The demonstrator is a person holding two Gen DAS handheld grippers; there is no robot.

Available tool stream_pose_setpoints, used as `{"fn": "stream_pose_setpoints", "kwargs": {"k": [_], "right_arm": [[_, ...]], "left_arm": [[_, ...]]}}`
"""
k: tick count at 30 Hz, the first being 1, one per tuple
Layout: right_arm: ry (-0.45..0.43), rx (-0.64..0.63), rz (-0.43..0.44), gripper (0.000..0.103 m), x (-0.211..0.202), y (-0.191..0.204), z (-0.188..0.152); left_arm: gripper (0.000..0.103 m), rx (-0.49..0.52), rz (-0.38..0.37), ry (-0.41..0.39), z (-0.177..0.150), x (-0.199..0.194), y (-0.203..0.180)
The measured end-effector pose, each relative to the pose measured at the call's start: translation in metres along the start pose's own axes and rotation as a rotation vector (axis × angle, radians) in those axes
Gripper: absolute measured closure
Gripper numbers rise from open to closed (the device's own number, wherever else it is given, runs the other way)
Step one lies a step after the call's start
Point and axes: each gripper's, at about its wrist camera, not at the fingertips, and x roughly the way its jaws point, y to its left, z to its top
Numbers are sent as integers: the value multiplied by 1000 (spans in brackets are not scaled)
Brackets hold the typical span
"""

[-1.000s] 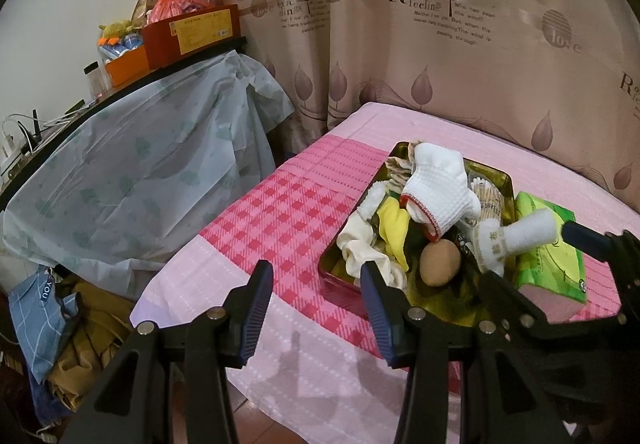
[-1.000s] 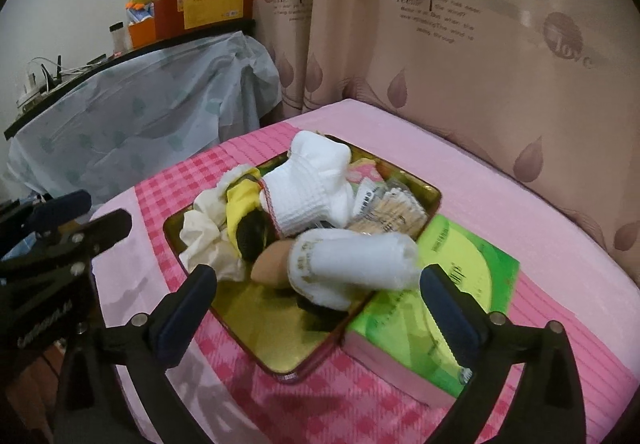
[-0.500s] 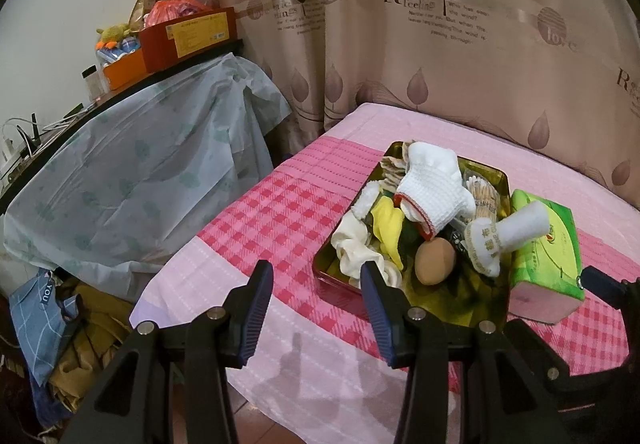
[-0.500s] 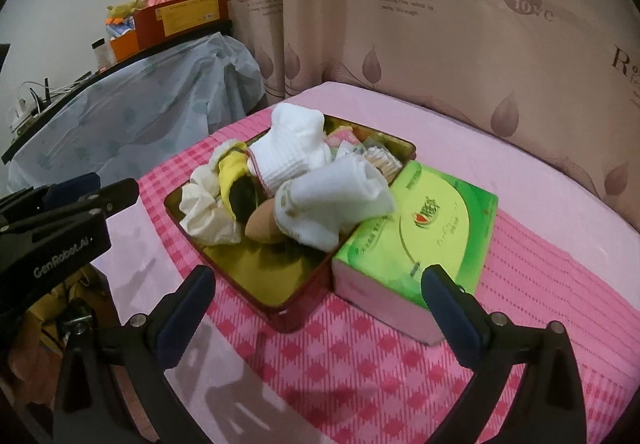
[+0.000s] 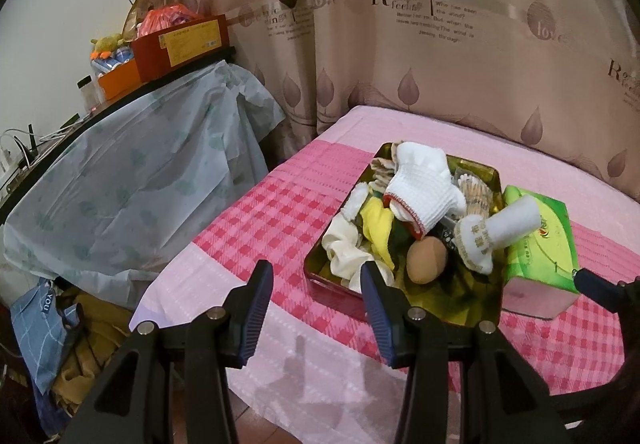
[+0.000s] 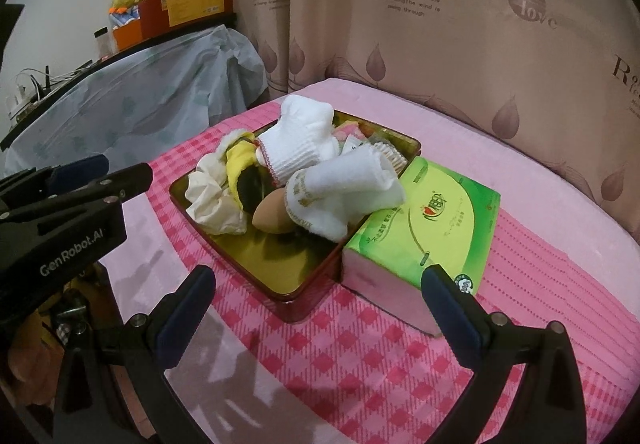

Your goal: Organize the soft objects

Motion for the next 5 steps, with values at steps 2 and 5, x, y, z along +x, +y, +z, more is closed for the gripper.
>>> {"fn": "stream_pose_setpoints", "kwargs": {"k": [2, 5], "right_arm": [[1, 0, 1, 1, 1, 0, 0], [0, 1, 0, 1, 0, 0, 0]], "left_arm": [[57, -1, -8, -10, 0, -1, 1], [57, 4, -1, -7, 1, -1, -1]]}}
